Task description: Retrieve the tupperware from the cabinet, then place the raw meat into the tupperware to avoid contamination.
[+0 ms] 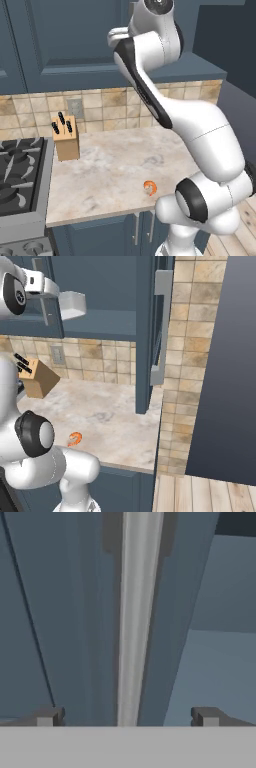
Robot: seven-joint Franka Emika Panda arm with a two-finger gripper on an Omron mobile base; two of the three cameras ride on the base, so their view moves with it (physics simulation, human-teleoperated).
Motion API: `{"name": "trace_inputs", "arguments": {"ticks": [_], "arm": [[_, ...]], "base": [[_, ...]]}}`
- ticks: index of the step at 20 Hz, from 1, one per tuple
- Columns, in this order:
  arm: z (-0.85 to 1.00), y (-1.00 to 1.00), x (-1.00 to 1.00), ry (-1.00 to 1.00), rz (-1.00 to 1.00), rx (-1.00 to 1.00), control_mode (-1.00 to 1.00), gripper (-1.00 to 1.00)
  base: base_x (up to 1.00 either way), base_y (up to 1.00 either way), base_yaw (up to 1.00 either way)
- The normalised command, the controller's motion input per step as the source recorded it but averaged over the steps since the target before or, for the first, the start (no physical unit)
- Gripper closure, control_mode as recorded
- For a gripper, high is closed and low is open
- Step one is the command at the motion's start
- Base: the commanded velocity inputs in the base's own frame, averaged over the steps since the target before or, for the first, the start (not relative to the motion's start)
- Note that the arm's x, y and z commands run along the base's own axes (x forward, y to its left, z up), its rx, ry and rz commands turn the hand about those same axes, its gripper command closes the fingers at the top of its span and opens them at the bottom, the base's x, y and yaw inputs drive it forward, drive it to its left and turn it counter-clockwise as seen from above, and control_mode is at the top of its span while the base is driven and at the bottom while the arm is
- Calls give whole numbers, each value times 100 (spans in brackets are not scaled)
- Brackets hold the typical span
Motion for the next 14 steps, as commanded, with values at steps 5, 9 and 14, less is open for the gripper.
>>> {"name": "trace_inputs", "arguments": {"ticks": [5,9,14], "arm": [[-12,1,54,0,2,0,-100,-100],[-7,13,48,0,6,0,-100,100],[-6,8,27,-1,2,0,-100,100]], "base": [[0,0,0],[0,0,0],[0,0,0]]}}
